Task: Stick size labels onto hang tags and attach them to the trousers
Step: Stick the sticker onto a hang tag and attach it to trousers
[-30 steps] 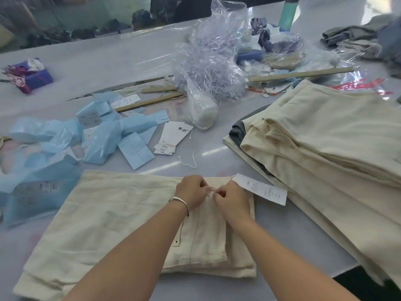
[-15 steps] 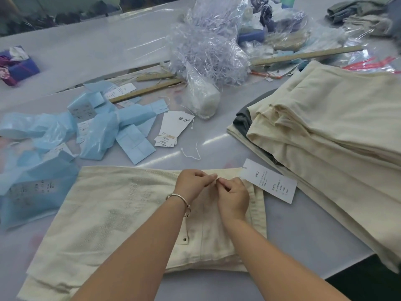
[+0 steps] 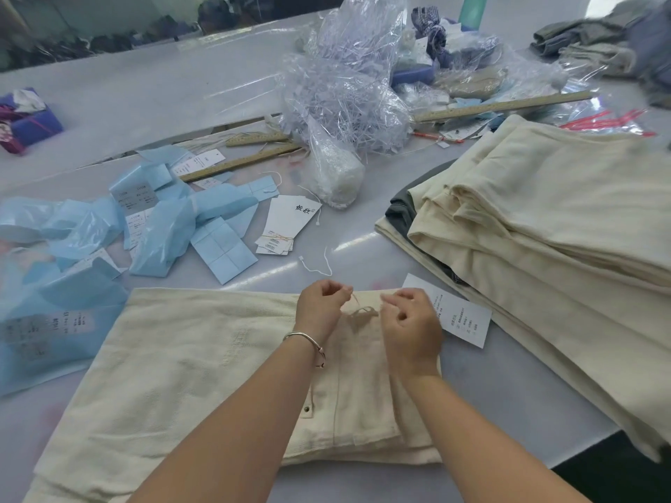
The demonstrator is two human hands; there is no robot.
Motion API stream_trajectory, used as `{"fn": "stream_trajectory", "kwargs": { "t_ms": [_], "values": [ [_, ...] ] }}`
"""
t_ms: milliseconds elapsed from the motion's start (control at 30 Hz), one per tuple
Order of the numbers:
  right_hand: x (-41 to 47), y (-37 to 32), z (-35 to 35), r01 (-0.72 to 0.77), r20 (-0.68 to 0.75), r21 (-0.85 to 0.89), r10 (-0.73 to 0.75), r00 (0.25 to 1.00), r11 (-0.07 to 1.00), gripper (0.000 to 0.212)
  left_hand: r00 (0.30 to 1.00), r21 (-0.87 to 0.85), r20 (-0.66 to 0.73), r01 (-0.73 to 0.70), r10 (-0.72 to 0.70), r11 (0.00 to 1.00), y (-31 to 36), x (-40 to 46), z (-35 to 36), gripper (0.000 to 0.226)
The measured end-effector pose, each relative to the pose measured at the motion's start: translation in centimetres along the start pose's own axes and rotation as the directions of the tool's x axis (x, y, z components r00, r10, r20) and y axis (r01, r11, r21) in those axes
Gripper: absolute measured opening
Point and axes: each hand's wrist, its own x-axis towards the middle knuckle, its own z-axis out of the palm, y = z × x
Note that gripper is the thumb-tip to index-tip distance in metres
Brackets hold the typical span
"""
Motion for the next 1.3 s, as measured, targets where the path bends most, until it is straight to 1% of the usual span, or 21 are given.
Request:
{"fn": "stream_trajectory", "kwargs": {
  "t_ms": [33,67,100,133,167,200,267,367,400,467,533,600,667,733,800,900,967,1033,1067,1167,1300],
  "values": [
    [1.0,0.7,-0.7,0.064,-0.001,-0.143,-0.065,0.998,0.988,0.03,0.999,-0.023,0.013,-0.031,0.031,0.999,0.2,-0.1,0.1,0.015],
    [2.1,1.5,-1.4,0.105,0.077,-0.312,-0.085,0.993,0.944,0.041,0.998,-0.055,0.041,-0.039,0.041,0.998,0.5,-0.2,0.2,0.015],
    [3.3,2.2,-2.0,0.114,0.212,-0.462,-0.016,0.977,0.88,0.054,0.996,-0.086,0.078,-0.027,0.034,0.996,0.7,-0.4,0.4,0.015],
    [4.4,2.6,-2.4,0.113,0.327,-0.561,0.094,0.94,0.82,0.066,0.993,-0.114,0.115,-0.008,0.021,0.993,0.9,-0.5,0.7,0.015],
    [5.2,2.8,-2.6,0.112,0.398,-0.614,0.184,0.899,0.781,0.073,0.99,-0.13,0.142,0.008,0.011,0.991,1.0,-0.6,1.0,0.015],
    [5.7,2.8,-2.6,0.121,0.427,-0.637,0.218,0.878,0.761,0.074,0.988,-0.133,0.156,0.011,0.01,0.991,1.1,-0.6,1.3,0.014],
    [6.1,2.5,-2.6,0.168,0.419,-0.639,0.156,0.895,0.751,0.066,0.987,-0.115,0.158,-0.013,0.031,0.993,1.2,-0.8,1.8,0.013],
    [6.1,2.0,-3.1,0.254,0.368,-0.591,-0.025,0.93,0.765,0.055,0.983,-0.079,0.156,-0.081,0.093,0.994,1.3,-1.1,2.1,0.012],
    [5.9,1.7,-3.5,0.287,0.348,-0.569,-0.091,0.933,0.77,0.053,0.981,-0.073,0.157,-0.099,0.109,0.992,1.4,-1.1,2.0,0.011],
    [4.9,1.5,-4.0,0.363,0.298,-0.538,-0.231,0.926,0.76,0.06,0.979,-0.065,0.159,-0.122,0.131,0.99,1.5,-1.2,1.7,0.01],
    [3.3,1.6,-4.3,0.45,0.26,-0.504,-0.367,0.893,0.737,0.064,0.981,-0.079,0.148,-0.118,0.128,0.99,1.6,-1.1,1.3,0.013],
    [1.3,2.2,-4.5,0.57,0.279,-0.436,-0.497,0.821,0.697,0.048,0.984,-0.1,0.126,-0.116,0.128,0.988,1.7,-1.2,0.9,0.013],
    [-0.5,3.1,-4.8,0.64,0.315,-0.365,-0.557,0.768,0.676,0.028,0.983,-0.115,0.109,-0.135,0.147,0.984,1.8,-1.3,0.6,0.011],
    [-1.8,3.7,-5.4,0.634,0.346,-0.32,-0.537,0.77,0.704,0.019,0.977,-0.12,0.113,-0.166,0.18,0.979,1.9,-1.3,0.3,0.01],
    [-2.6,3.6,-5.9,0.585,0.361,-0.297,-0.479,0.8,0.754,0.013,0.968,-0.101,0.144,-0.194,0.208,0.976,2.0,-1.4,0.1,0.01],
    [-3.3,2.8,-6.0,0.426,0.346,-0.281,-0.324,0.881,0.86,0.015,0.952,-0.037,0.213,-0.218,0.221,0.975,1.5,-1.9,0.4,0.013],
    [-3.0,2.6,-5.8,0.309,0.362,-0.319,-0.186,0.913,0.896,0.01,0.939,0.007,0.265,-0.227,0.217,0.974,0.9,-2.4,0.7,0.017],
    [-2.4,2.9,-5.3,0.277,0.446,-0.386,-0.085,0.891,0.88,0.016,0.927,0.052,0.304,-0.247,0.22,0.968,0.1,-2.9,0.9,0.018],
    [-2.2,3.2,-5.1,0.285,0.477,-0.398,-0.069,0.876,0.872,0.02,0.922,0.077,0.315,-0.26,0.224,0.963,-0.2,-3.2,0.9,0.017],
    [-1.7,3.6,-4.8,0.298,0.52,-0.434,-0.033,0.853,0.85,0.021,0.919,0.137,0.317,-0.289,0.234,0.948,-1.0,-3.8,1.0,0.016],
    [-1.1,3.4,-4.4,0.321,0.535,-0.447,-0.038,0.844,0.835,0.013,0.922,0.171,0.305,-0.298,0.237,0.939,-1.3,-4.5,1.0,0.012]
  ]
}}
